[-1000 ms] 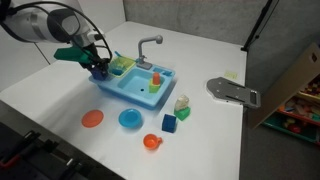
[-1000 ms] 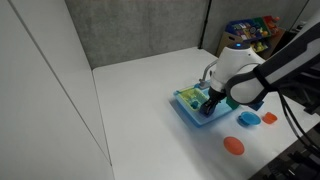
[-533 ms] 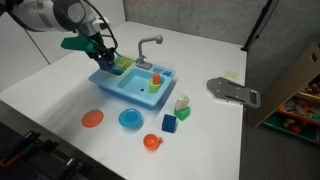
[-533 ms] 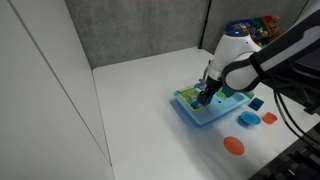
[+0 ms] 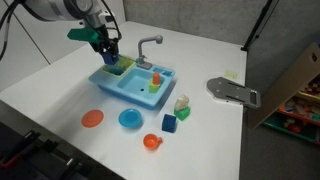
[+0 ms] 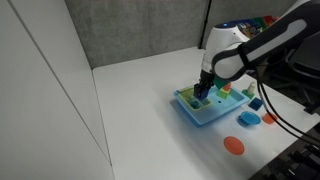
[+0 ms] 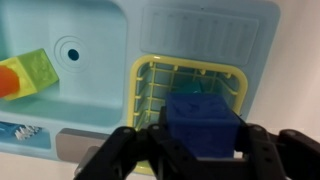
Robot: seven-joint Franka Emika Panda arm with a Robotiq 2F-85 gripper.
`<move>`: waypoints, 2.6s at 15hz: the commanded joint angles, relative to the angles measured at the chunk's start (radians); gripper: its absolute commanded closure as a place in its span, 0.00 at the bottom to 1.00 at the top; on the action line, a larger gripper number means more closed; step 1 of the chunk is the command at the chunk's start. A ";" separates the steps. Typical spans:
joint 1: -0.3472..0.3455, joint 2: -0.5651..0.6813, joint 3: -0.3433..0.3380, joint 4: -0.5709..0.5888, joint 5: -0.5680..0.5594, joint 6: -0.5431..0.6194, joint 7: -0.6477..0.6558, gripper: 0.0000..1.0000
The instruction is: Put the block in the toy plate rack
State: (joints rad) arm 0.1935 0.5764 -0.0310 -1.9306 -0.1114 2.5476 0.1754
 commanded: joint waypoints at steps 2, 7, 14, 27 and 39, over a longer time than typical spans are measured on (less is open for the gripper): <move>0.006 0.104 -0.014 0.119 -0.006 -0.063 0.050 0.70; -0.002 0.170 -0.017 0.159 0.004 -0.080 0.049 0.19; -0.035 0.114 0.000 0.120 0.040 -0.149 0.023 0.00; -0.140 -0.139 0.021 0.031 0.102 -0.478 -0.062 0.00; -0.181 -0.438 0.013 -0.195 0.088 -0.564 -0.117 0.00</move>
State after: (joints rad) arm 0.0259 0.2425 -0.0194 -2.0426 -0.0232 1.9950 0.0893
